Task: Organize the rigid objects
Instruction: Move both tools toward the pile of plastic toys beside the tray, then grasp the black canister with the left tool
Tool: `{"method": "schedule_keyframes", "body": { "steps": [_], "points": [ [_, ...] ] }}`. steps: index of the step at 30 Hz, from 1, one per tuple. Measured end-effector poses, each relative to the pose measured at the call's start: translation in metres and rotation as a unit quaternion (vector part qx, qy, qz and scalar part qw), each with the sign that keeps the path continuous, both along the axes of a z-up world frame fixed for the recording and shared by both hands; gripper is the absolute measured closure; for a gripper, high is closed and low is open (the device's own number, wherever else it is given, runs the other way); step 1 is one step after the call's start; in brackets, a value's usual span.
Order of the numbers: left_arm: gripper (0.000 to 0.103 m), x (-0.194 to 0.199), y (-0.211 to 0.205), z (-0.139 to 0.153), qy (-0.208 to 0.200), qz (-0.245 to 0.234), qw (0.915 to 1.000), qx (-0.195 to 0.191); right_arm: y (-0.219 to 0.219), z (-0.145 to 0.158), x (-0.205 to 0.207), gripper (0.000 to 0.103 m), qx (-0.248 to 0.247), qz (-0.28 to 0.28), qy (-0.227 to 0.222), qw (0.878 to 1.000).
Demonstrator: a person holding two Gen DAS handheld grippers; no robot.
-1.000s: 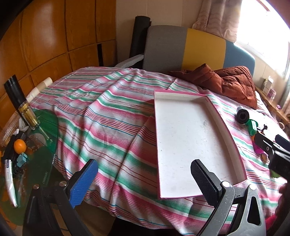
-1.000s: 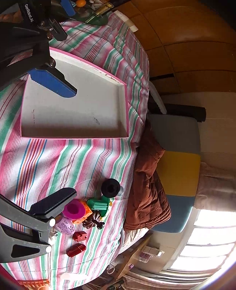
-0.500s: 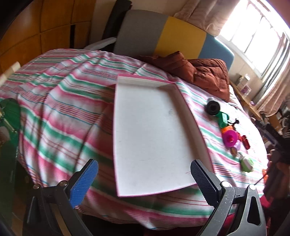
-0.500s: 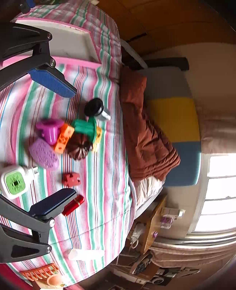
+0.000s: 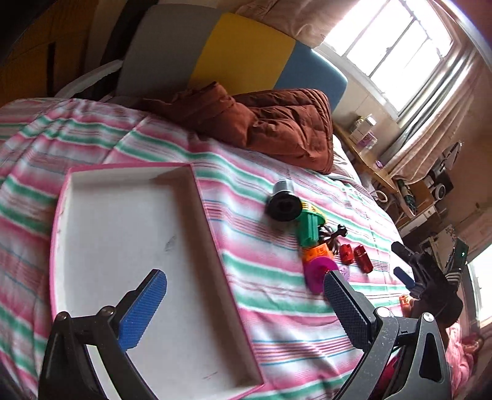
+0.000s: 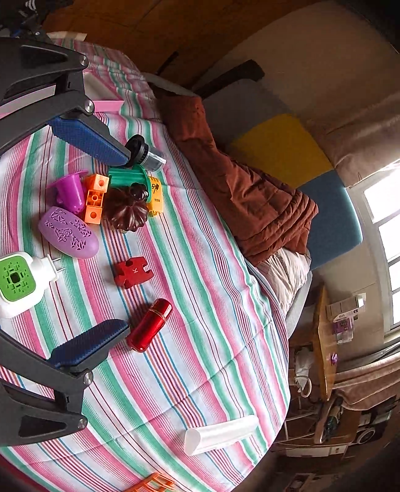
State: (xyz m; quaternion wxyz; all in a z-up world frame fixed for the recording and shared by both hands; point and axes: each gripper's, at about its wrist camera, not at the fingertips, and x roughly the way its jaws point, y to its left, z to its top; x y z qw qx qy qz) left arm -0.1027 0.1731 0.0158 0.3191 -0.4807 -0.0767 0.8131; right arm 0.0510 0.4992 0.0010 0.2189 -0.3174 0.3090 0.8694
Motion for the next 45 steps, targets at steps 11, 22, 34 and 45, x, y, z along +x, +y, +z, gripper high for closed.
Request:
{"method": "schedule_keyframes", "body": {
  "steps": [11, 22, 34, 45],
  "points": [
    [0.000, -0.072, 0.118, -0.024, -0.104, -0.085, 0.9907, -0.018, 0.008, -0.002, 0.002, 0.001, -0.052, 0.009, 0.028, 0.998],
    [0.007, -0.136, 0.195, -0.053, -0.091, -0.104, 0.9830, -0.121, 0.013, -0.001, 0.006, 0.001, -0.093, 0.022, 0.059, 0.994],
    [0.060, -0.125, 0.208, -0.086, -0.047, -0.152, 0.9741, -0.161, 0.022, -0.004, 0.011, 0.001, -0.109, 0.005, 0.066, 0.992],
    [0.060, -0.060, 0.148, -0.081, -0.026, -0.129, 0.9761, -0.173, 0.042, -0.013, 0.022, 0.001, -0.132, -0.041, 0.066, 0.988]
  ]
}}
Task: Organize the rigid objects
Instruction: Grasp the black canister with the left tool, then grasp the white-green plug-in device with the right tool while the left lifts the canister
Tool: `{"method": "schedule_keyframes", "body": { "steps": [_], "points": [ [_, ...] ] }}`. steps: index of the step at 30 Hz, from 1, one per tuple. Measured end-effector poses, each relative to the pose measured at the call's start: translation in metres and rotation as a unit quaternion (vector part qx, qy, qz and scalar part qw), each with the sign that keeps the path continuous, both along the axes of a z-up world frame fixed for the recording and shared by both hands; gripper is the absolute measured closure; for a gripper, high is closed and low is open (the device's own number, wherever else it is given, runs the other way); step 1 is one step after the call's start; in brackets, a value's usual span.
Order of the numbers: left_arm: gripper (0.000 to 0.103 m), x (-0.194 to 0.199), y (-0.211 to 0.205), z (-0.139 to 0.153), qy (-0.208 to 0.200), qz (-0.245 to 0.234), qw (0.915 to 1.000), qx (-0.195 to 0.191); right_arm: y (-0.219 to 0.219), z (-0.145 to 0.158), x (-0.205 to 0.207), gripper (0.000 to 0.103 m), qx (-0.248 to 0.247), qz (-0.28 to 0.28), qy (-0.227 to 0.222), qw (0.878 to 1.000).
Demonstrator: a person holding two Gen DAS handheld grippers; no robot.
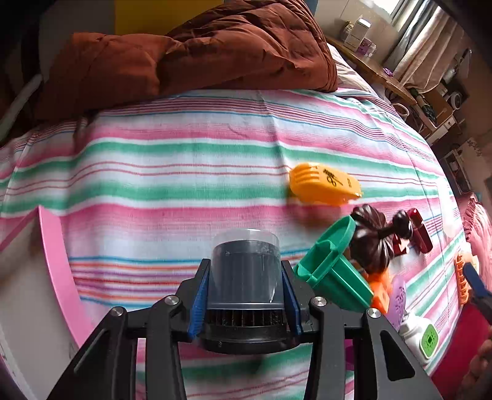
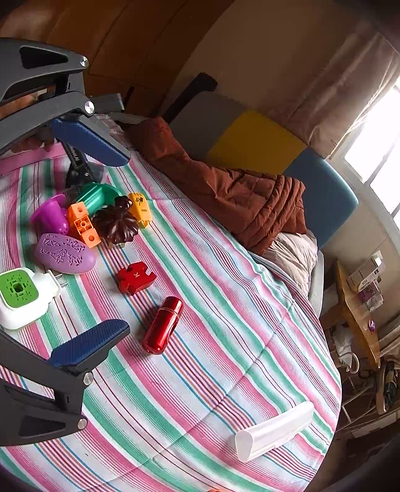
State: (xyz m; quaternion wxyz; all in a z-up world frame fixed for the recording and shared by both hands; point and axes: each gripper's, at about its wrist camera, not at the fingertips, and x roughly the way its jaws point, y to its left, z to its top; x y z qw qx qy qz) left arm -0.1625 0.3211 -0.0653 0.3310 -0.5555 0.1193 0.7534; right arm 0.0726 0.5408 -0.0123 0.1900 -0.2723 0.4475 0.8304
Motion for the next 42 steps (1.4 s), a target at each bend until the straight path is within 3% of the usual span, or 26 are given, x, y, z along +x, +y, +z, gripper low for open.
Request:
{"method": "schedule_keyframes", "body": {
  "steps": [7, 19, 23, 25, 35, 37, 42],
  "points": [
    [0.060, 0.058, -0.016, 0.001, 0.022, -0.007, 0.9997, -0.004, 0.006, -0.005, 0.003, 0.004, -0.004, -0.015, -0.011, 1.000],
    [0.060, 0.147, -0.030, 0.005, 0.098, -0.029, 0.9944, 0.026, 0.001, -0.010, -0.006, 0.025, 0.007, 0.005, -0.040, 0.999],
    [0.059, 0.155, -0.026, -0.009, 0.103, -0.042, 0.9934, 0.024, -0.004, -0.011, -0.009, 0.035, 0.013, 0.016, -0.058, 0.998],
    [0.059, 0.159, -0.027, -0.010, 0.120, -0.048, 0.9913, 0.027, -0.008, -0.016, -0.014, 0.035, 0.010, 0.031, -0.081, 0.996],
    [0.059, 0.158, -0.032, -0.012, 0.115, -0.052, 0.9910, 0.045, -0.023, -0.039, -0.030, 0.035, -0.003, 0.086, -0.154, 0.984],
    [0.059, 0.157, -0.033, -0.011, 0.110, -0.051, 0.9914, 0.049, -0.027, -0.044, -0.033, 0.035, -0.015, 0.102, -0.171, 0.980],
    [0.059, 0.154, -0.035, -0.011, 0.103, -0.052, 0.9916, 0.058, -0.042, -0.035, -0.033, 0.034, 0.015, 0.157, -0.213, 0.964]
  ]
}}
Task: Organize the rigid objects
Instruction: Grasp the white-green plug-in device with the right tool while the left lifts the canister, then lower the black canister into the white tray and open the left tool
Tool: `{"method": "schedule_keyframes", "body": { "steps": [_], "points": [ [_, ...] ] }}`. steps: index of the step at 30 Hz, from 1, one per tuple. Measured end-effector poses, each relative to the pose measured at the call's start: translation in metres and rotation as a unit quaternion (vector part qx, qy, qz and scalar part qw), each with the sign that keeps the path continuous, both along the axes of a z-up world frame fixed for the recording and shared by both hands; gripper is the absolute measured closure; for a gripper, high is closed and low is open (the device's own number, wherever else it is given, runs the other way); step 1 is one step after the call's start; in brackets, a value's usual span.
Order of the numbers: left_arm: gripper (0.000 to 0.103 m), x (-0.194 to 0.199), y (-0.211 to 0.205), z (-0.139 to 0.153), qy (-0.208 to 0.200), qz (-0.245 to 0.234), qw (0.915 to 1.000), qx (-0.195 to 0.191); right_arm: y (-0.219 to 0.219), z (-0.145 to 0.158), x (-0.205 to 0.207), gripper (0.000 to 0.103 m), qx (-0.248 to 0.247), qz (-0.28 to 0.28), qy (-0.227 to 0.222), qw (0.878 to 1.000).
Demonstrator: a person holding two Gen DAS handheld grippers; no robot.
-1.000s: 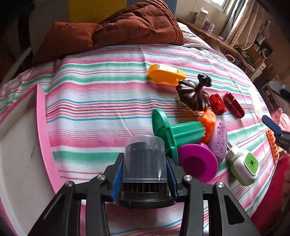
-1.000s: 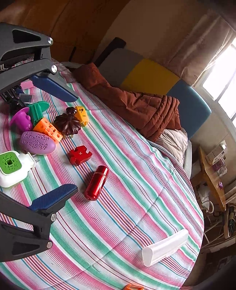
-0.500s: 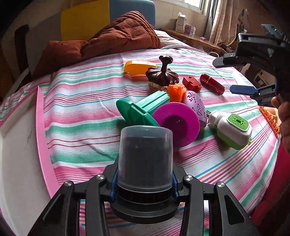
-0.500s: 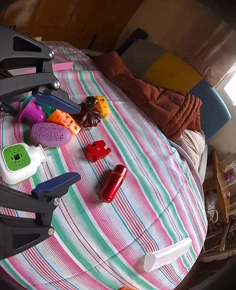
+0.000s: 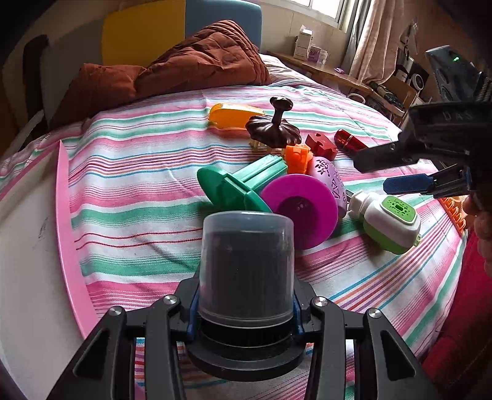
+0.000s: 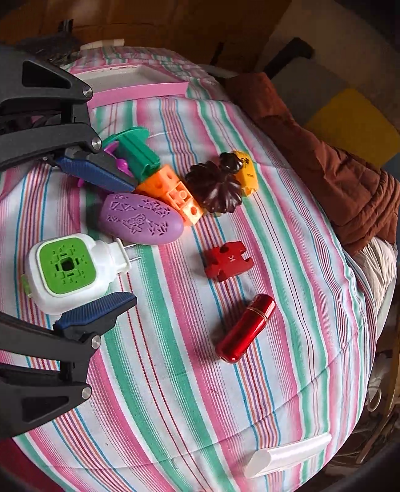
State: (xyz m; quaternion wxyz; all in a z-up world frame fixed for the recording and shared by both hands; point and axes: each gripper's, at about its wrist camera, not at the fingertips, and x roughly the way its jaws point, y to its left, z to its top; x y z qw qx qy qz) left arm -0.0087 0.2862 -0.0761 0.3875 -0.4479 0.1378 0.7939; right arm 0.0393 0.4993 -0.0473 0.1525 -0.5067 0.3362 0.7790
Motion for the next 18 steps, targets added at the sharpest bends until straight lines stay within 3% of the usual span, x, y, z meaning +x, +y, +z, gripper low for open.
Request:
{"method": "schedule_keyframes", "body": {
  "steps": [5, 7, 8, 14, 18],
  "points": [
    [0.059, 0.001, -0.005, 0.007, -0.022, 0.003, 0.9997, 0.011, -0.025, -0.006, -0.006, 0.032, 0.068, 0.092, -0.081, 0.990],
    [0.059, 0.008, -0.010, 0.013, -0.022, 0.000, 0.9996, 0.021, -0.037, -0.018, -0.009, 0.049, 0.107, 0.119, -0.119, 0.980],
    [0.059, 0.013, -0.013, 0.018, -0.017, -0.003, 0.9995, 0.025, -0.039, -0.025, -0.010, 0.050, 0.109, 0.117, -0.136, 0.978],
    [0.059, 0.028, -0.044, 0.049, -0.007, -0.006, 0.9980, 0.063, -0.042, -0.036, -0.013, 0.051, 0.138, 0.091, -0.113, 0.980],
    [0.059, 0.013, -0.077, 0.060, -0.025, 0.038, 0.9955, 0.083, -0.041, -0.037, -0.011, 0.050, 0.139, 0.088, -0.109, 0.980]
  ]
}}
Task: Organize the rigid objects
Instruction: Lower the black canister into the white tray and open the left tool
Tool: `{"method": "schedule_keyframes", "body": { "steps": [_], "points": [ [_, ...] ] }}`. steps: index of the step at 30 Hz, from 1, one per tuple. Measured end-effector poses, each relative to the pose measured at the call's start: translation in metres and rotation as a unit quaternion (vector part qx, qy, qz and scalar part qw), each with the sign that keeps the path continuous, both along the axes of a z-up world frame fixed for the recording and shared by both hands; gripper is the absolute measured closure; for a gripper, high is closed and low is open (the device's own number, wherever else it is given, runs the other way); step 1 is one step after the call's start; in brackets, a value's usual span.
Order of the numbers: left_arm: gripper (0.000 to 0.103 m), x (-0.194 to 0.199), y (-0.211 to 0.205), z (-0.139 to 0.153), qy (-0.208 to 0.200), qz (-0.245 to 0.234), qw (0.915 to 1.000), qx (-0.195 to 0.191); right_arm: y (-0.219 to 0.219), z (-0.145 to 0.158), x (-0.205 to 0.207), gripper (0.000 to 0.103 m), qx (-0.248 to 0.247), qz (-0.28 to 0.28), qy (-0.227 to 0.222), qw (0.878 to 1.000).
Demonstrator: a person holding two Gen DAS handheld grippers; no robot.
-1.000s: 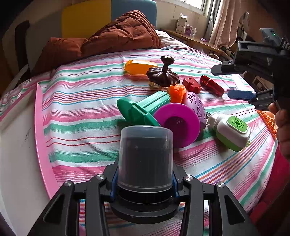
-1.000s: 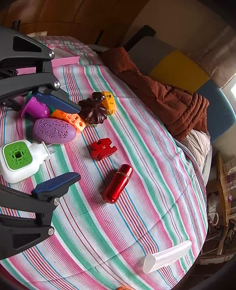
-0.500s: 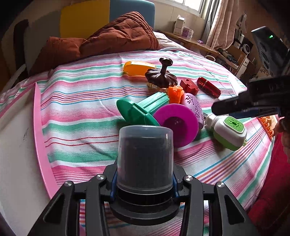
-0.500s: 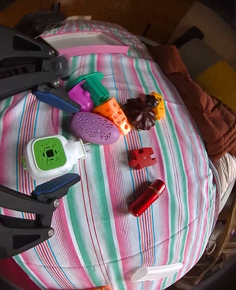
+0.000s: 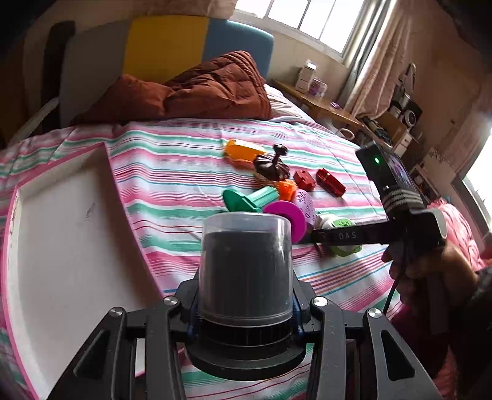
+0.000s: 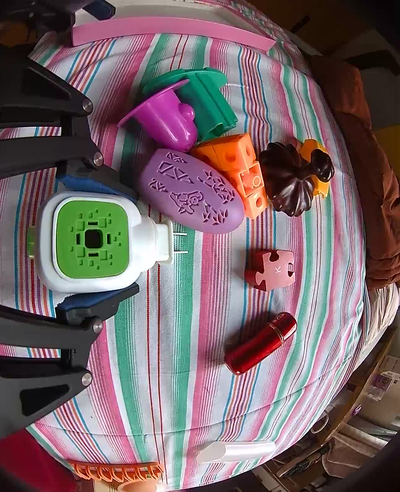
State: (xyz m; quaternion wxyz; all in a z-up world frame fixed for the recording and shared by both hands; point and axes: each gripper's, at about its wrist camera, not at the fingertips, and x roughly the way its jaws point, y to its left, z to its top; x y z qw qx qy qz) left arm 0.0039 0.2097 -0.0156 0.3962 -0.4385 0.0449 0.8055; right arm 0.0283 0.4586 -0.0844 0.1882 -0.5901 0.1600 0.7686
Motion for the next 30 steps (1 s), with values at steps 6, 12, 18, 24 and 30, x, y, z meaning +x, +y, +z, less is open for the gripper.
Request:
{"method": "schedule_keyframes", "body": {
  "steps": [6, 12, 18, 24, 30],
  "points": [
    [0.059, -0.055, -0.057, 0.011, 0.003, 0.095, 0.9955, 0.000, 0.001, -0.002, 0.002, 0.050, 0.004, 0.001, 0.001, 1.000],
    [0.059, -0.132, -0.100, -0.006, -0.015, 0.172, 0.9844, -0.035, 0.002, -0.003, 0.004, 0.051, 0.010, 0.003, 0.002, 1.000],
    [0.059, -0.182, -0.112, -0.031, -0.031, 0.204, 0.9756, -0.074, 0.003, -0.003, 0.004, 0.051, 0.015, 0.007, 0.003, 1.000],
    [0.058, -0.208, -0.114, -0.040, -0.027, 0.223, 0.9693, -0.100, -0.005, 0.001, 0.002, 0.051, 0.020, 0.011, 0.004, 1.000],
    [0.041, -0.187, -0.134, -0.026, -0.009, 0.242, 0.9664, -0.085, -0.006, -0.002, 0.001, 0.051, 0.020, 0.011, 0.004, 1.000]
  ]
}}
